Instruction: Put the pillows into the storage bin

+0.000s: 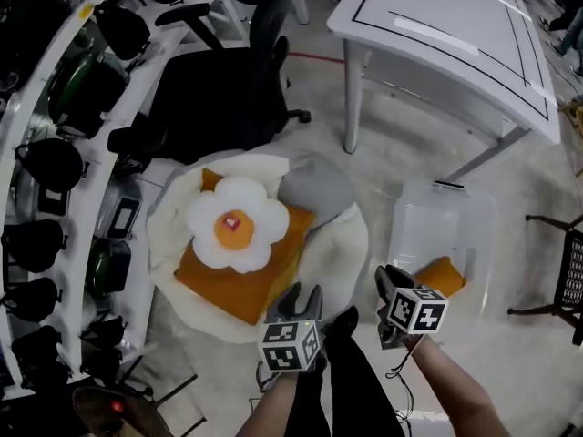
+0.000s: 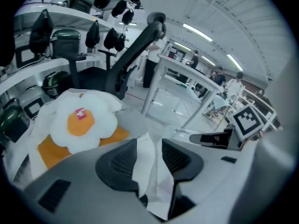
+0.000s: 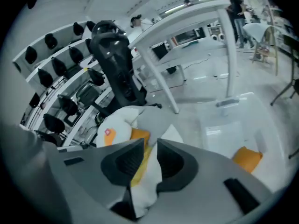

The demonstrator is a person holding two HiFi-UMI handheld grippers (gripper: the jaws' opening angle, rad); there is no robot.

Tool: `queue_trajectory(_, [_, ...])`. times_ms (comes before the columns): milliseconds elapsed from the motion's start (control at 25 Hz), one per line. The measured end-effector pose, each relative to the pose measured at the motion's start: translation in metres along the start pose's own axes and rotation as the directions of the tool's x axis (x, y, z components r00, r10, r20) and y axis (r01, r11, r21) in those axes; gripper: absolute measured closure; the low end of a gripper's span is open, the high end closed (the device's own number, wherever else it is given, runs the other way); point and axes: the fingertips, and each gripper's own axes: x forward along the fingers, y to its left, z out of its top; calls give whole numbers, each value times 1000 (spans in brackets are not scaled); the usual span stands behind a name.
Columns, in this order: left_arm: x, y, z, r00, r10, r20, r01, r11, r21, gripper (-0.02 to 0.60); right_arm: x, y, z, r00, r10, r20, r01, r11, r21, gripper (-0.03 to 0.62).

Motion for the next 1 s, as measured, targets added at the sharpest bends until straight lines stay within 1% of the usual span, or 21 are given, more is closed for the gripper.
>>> queue_trajectory(80, [-10,34,0,998,57,27,-55,997,-60,414,26,37,-2,997,71,-42,-73,996,-52,506])
queue_trajectory(160, [-18,66,-3,993,109,46,-103,988,-112,414,49,71,-10,988,128,-81,-135,987,-82,502])
queue_trajectory(320, [-35,126,-21,981,187,59,-172,964,-203,414,91,131,-41,962,219,-160,-236,967,-94,478])
queue_trajectory(440, [-47,164,-37,972,228,58,-206,944,-258,416,122,165,-69,940,259,-221,-282,956,-78,455])
queue_trajectory(560, [-59,196,-53,962,266,58,-237,923,-304,416,148,188,-89,927,276,-254,-300,952,-63,448])
queue_trajectory(720, [-69,232,-73,950,305,59,-264,893,-365,416,178,207,-104,922,279,-268,-305,950,-62,444])
queue_trajectory(840, [-76,255,-87,943,327,60,-276,872,-405,416,198,217,-113,919,276,-281,-304,951,-57,424])
queue_trajectory(1000, [-81,280,-108,936,346,57,-286,846,-450,416,225,225,-120,921,274,-276,-295,955,-35,394])
